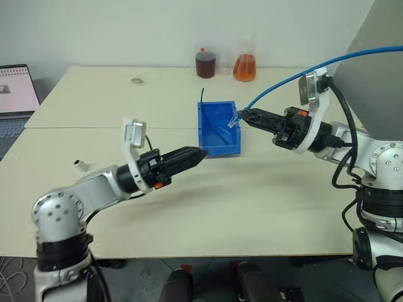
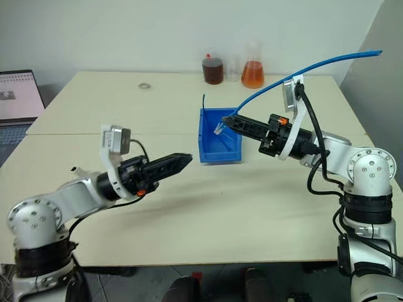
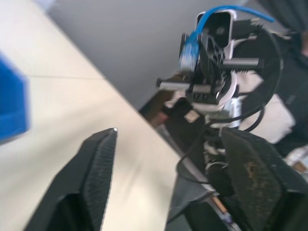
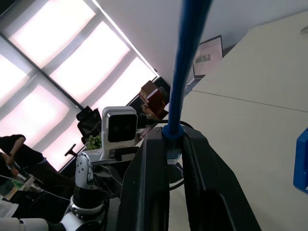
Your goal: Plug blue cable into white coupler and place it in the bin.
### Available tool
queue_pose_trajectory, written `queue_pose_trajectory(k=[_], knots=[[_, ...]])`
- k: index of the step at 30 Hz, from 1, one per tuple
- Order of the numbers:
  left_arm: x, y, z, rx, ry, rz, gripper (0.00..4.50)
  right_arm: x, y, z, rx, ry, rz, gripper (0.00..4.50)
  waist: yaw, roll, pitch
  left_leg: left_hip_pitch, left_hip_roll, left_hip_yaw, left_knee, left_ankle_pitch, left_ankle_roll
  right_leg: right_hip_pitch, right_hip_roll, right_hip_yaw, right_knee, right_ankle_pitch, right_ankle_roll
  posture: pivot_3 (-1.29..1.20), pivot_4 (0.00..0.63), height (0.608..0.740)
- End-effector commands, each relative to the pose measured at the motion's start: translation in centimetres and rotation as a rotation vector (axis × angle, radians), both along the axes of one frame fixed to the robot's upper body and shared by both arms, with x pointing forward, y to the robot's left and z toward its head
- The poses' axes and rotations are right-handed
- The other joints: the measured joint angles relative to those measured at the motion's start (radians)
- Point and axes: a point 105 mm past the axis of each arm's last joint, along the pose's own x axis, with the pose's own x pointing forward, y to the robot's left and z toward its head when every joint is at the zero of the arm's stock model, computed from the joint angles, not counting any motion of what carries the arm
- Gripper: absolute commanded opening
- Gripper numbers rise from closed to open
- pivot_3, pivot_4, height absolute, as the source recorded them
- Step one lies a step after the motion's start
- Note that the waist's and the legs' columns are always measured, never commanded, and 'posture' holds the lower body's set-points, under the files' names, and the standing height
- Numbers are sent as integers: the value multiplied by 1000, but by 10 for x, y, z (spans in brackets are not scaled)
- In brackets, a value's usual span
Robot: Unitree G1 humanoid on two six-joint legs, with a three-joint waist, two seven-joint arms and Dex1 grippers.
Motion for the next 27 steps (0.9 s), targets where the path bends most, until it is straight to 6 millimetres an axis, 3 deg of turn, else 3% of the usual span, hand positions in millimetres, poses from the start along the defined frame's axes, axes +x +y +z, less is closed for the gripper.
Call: queue_pose_trajectory(k=[1, 5, 7, 11, 17, 22, 27], knots=[[9, 38, -18, 256, -139, 313, 4432, 4, 0, 14, 12, -63, 1, 126, 2, 1, 0, 0, 0, 1, -1, 0, 0, 0, 0, 1, -2, 0, -1, 0, 150, 740], [17, 84, -52, 571, -209, 692, 4432, 10, 4, 11, 2, -70, 7, 126, 7, 1, 0, 0, 0, 1, -1, 0, 0, 0, 0, 1, -3, 0, -1, 0, 150, 740], [18, 118, -71, 754, -203, 939, 4432, 13, 8, 9, -9, -73, 13, 126, 12, 1, 0, 0, 0, 2, -2, 0, 0, 0, 0, 1, -3, 1, -1, 0, 150, 740], [15, 146, -86, 821, -162, 1183, 4432, 14, 13, 5, -19, -74, 45, 126, 20, 1, 0, -1, 1, 1, -2, 0, 0, 0, 0, 1, -3, 1, -1, 0, 150, 740], [31, 174, -102, 801, -1, 1517, 4432, 16, 19, 6, -18, -81, 79, 126, 27, 0, 0, -1, 0, 1, -1, 0, 0, 0, -1, 0, -3, 1, 0, 0, 150, 740], [62, 176, -108, 714, 97, 1663, 4432, 17, 20, 5, -31, -82, 85, 126, 25, -1, 0, -2, 0, 1, 1, 0, 0, 0, -1, 0, -3, 2, 1, 0, 150, 740], [76, 187, -115, 626, 222, 1840, 4432, 15, 19, 5, -44, -84, 83, 126, 24, -1, -1, -3, -1, 1, 1, 0, 0, 0, -2, 0, -3, 3, 2, 0, 150, 740]])
